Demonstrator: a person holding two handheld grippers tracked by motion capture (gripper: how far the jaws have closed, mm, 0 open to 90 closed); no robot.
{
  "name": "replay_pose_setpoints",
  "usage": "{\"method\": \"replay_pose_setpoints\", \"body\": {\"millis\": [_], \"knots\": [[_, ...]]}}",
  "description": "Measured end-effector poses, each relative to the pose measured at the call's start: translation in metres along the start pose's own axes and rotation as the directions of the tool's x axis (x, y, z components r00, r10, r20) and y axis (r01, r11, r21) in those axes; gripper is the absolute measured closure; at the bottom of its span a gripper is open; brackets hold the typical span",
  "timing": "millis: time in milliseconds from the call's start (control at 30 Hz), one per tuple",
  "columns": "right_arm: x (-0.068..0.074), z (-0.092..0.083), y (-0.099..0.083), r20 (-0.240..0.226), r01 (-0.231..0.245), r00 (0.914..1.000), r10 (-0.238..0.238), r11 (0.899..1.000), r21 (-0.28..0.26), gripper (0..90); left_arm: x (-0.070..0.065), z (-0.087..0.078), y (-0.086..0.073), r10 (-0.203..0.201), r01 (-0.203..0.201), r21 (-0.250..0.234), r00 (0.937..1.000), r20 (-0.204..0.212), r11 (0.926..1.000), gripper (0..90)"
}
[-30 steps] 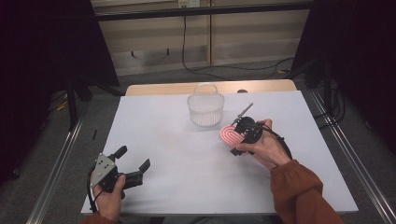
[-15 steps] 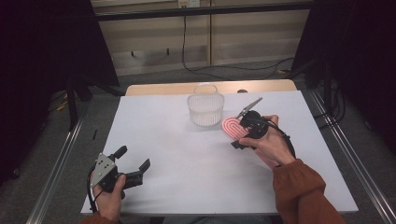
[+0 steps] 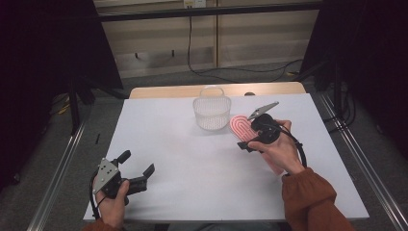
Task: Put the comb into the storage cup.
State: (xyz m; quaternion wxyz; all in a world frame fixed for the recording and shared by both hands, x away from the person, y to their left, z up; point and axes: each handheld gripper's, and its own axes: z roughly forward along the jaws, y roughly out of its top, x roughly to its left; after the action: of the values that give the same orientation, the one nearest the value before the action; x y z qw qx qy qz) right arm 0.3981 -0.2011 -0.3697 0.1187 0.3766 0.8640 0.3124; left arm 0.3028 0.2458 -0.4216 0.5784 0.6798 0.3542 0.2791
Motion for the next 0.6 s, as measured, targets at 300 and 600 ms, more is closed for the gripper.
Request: {"method": "replay_pose_setpoints", "body": {"millis": [300, 600], "knots": [[0.001, -0.01, -0.003, 0.018, -0.016, 0.9997, 0.017, 0.995, -0.094, 19.3, 0.0, 0.0, 0.0, -0.009, 0.009, -0.007, 1.0, 0.003, 0.9999, 2.3], [0.0, -0.013, -0.006, 0.022, -0.017, 0.9996, 0.02, 0.988, -0.15, 19.3, 0.0, 0.0, 0.0, -0.009, 0.01, -0.009, 0.9999, 0.004, 0.9999, 2.3]]}}
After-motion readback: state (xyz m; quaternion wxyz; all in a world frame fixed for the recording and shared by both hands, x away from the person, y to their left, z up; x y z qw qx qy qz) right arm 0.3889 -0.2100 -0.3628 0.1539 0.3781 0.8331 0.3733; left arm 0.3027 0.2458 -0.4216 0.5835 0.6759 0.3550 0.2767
